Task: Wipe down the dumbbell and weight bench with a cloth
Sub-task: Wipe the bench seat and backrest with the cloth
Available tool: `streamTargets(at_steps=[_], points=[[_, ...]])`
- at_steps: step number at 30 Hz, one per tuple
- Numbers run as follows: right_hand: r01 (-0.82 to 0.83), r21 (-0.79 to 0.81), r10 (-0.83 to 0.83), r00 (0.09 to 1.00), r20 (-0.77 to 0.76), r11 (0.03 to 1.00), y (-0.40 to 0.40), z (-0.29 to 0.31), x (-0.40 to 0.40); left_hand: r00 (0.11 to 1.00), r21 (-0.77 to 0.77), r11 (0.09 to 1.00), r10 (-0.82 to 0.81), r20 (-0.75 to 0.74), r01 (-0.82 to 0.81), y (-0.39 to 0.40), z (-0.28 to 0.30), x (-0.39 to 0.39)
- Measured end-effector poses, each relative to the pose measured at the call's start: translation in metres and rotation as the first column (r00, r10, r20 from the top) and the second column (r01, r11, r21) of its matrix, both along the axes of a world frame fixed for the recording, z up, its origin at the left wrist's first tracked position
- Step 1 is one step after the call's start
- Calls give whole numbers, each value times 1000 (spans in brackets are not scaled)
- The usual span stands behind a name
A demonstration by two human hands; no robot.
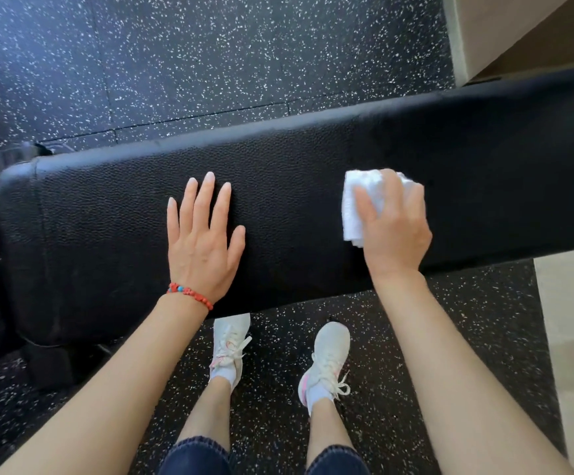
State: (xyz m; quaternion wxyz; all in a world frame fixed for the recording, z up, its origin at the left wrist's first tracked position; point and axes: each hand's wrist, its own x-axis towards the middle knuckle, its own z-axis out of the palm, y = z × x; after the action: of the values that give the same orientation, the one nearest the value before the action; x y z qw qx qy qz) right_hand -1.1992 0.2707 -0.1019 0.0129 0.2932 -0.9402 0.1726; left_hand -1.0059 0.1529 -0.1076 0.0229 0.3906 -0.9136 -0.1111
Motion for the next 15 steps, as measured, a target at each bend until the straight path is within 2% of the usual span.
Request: streamTargets(at_steps=[2, 5, 8, 11, 13, 15], points=[[-26, -4, 26, 998, -62, 1000, 0, 0, 15, 1000, -12, 1000, -22, -18, 22, 11, 2, -13], [-254, 23, 255, 961, -109, 967, 1, -3, 53, 999, 0, 999, -34, -28, 34, 28, 1, -32], [-382, -26, 375, 917, -137, 924, 16, -6, 52, 999, 1, 999, -37, -5, 37, 38, -3, -39], [-272, 59, 278, 935, -219, 960, 38, -11, 13, 999, -6, 999, -42, 34, 42, 39, -6, -38], [-99, -6, 97, 978, -183, 995, 54, -10, -15, 998, -8, 999, -41, 42, 41, 39, -7, -38], [-16, -33, 11, 992, -129, 999, 65, -10, -25, 998, -4, 999, -37, 41, 37, 40, -6, -40]])
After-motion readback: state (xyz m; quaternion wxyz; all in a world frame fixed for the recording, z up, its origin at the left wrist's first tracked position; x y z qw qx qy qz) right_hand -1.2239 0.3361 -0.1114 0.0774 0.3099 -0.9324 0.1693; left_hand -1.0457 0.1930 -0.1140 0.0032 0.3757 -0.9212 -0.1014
